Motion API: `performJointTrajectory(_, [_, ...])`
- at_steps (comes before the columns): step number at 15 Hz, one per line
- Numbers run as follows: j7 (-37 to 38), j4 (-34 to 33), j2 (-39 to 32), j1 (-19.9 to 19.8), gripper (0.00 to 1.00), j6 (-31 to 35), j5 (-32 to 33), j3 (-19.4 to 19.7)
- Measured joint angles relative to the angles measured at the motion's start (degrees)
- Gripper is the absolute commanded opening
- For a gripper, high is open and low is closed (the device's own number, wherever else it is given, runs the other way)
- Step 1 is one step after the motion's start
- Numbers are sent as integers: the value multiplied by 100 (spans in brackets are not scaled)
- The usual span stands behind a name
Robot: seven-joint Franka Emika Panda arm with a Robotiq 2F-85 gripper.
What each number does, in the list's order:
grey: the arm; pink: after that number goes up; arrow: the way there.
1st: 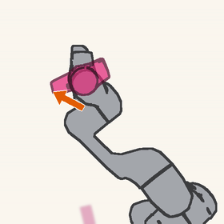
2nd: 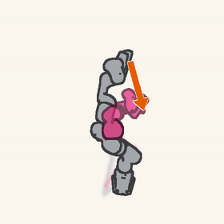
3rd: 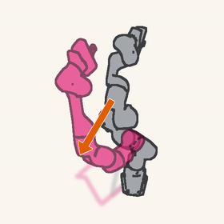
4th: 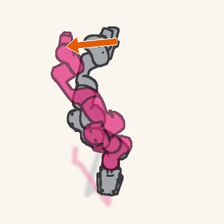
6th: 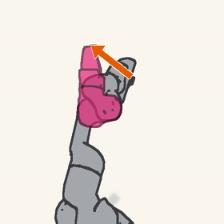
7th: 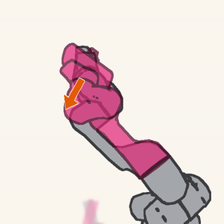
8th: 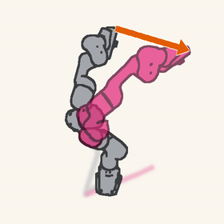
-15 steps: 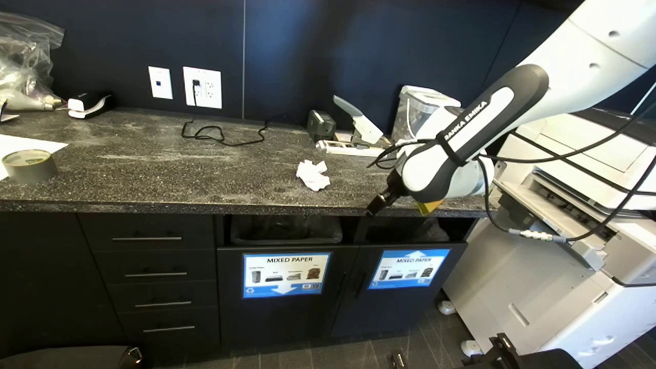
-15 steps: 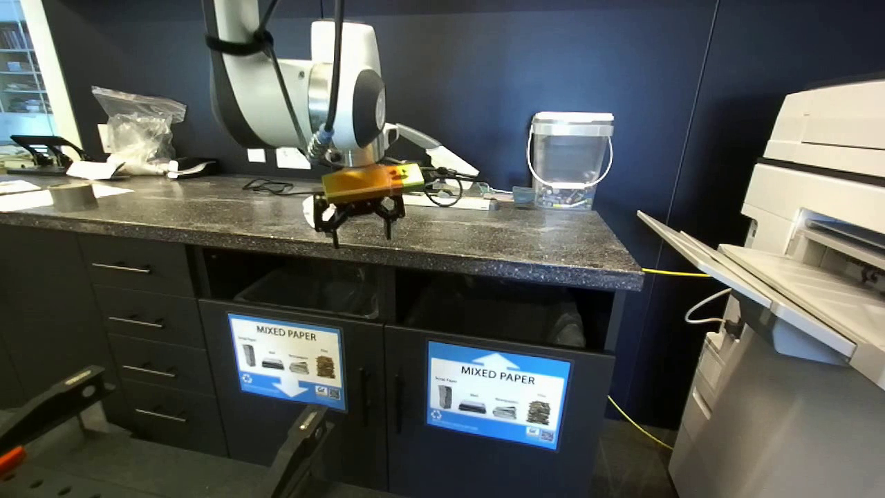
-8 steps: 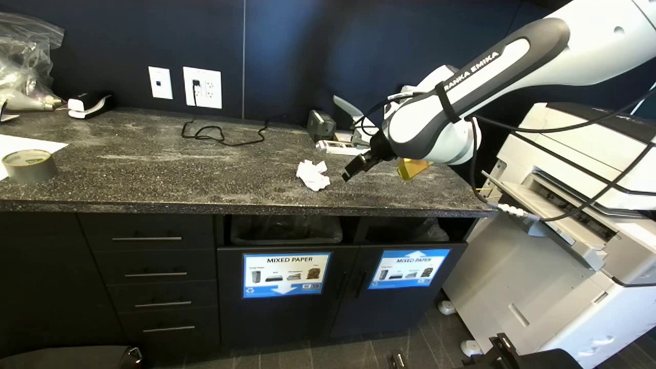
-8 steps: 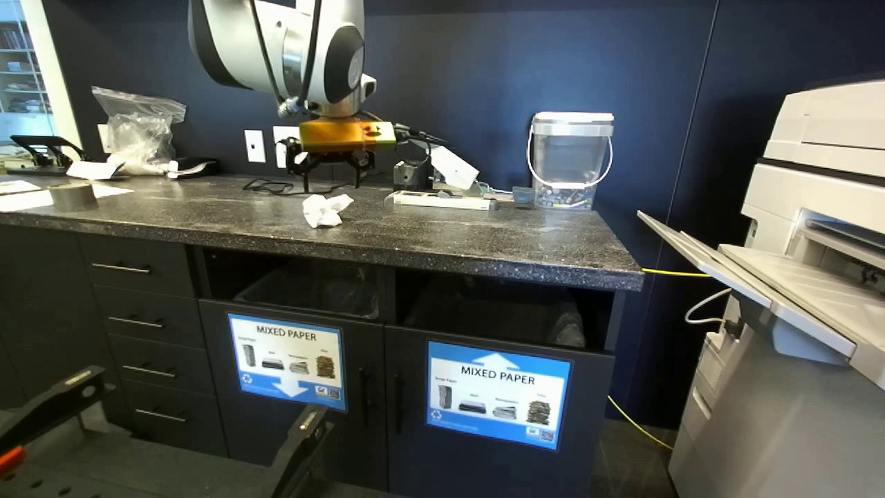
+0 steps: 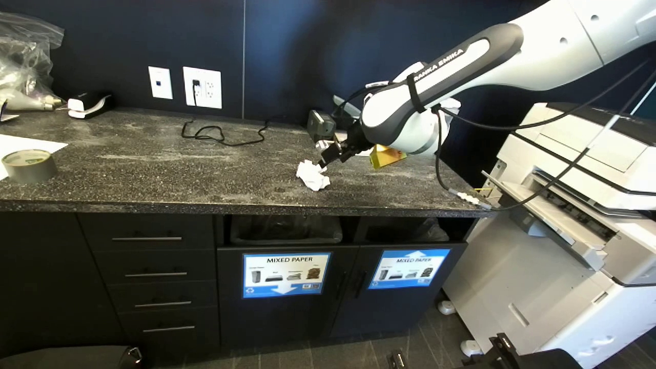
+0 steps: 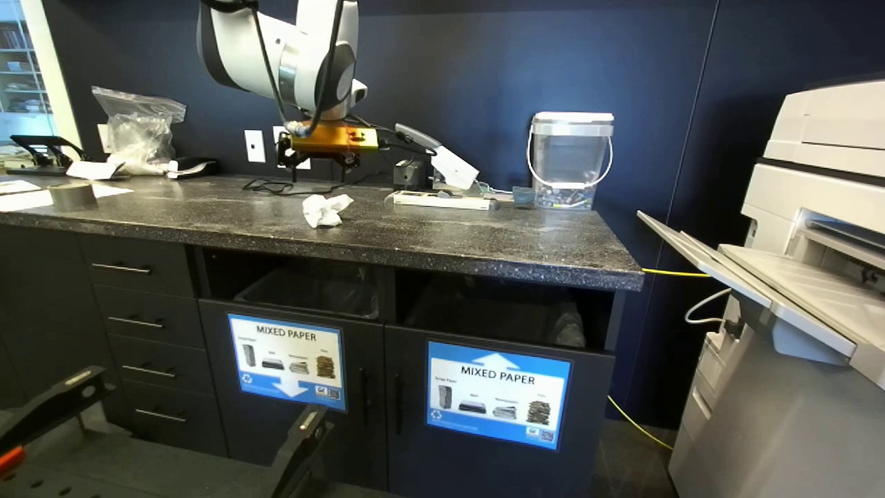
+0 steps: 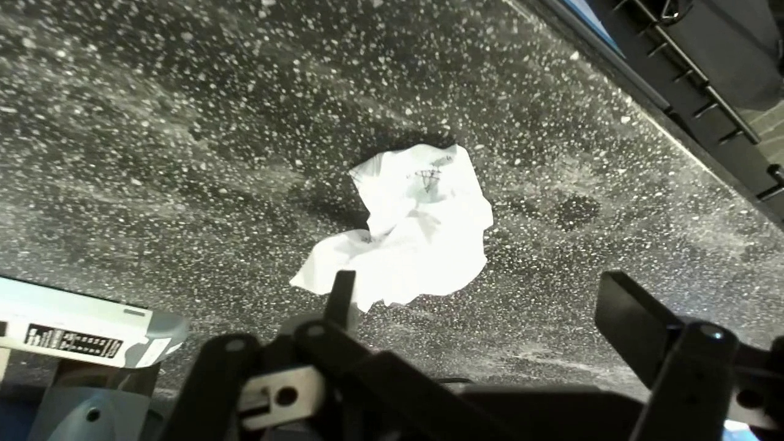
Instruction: Pick up the papers on the counter and throw them in the bin
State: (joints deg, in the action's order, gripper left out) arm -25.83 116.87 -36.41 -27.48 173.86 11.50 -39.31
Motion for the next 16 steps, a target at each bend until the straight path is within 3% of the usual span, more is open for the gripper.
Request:
performJointTrajectory(5, [1, -753, -439, 781, 100, -309, -235, 312])
performJointTrajectory(8, [24, -1134, -600, 1296, 100, -531, -272, 693])
performJointTrajectory(13, [248, -1657, -640, 2345, 100, -1048, -273, 1810])
performJointTrajectory(16, [328, -1889, -657, 2757, 100, -1296, -273, 2265])
